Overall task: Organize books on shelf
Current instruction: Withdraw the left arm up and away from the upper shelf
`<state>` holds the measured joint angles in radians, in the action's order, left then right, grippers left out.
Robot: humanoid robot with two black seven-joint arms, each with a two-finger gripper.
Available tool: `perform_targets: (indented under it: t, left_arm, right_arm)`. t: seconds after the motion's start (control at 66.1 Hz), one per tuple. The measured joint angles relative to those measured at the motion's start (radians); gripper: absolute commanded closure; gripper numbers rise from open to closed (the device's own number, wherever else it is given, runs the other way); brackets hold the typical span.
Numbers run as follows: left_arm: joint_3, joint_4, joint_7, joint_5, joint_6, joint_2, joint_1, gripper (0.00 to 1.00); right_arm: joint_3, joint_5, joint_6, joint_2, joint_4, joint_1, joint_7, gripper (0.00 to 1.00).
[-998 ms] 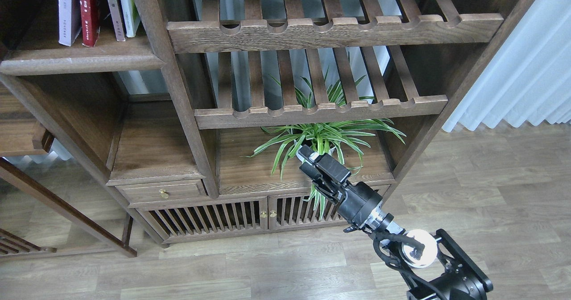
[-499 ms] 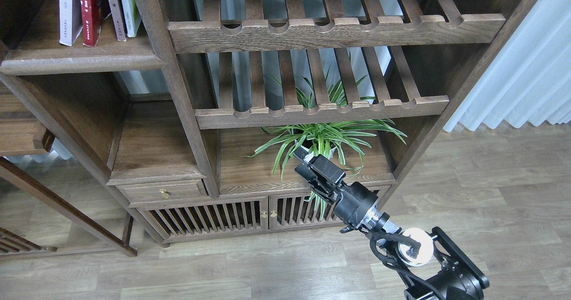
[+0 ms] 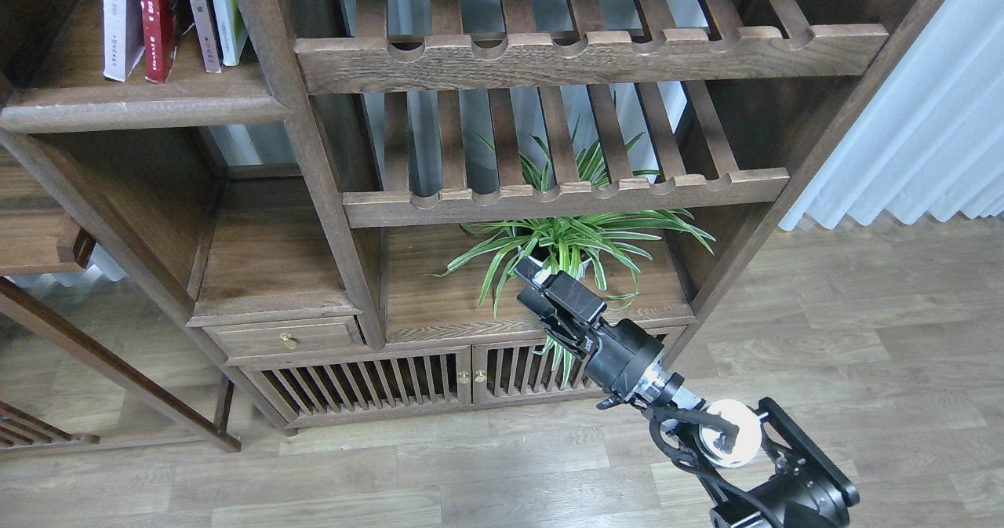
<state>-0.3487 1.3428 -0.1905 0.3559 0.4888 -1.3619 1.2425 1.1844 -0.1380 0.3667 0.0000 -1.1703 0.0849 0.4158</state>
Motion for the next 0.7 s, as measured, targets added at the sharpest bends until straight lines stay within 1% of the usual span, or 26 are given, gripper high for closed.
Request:
perform_targets:
  t: [0.393,0.696]
  left_arm:
    - [-0.018,-0.015,0.005,-0.002,0.000,-0.038,0.001,1.00]
    - [-0.025,-0.020,-0.010,-0.022,0.000,-0.029,0.003,1.00]
  right_arm:
    - [-0.015,0.002,0.003,0.000,-0.002,0.002,0.000,0.13]
    - [-0.016,0.018,0.002,0.000,-0.009,-0.001,-0.002,0.13]
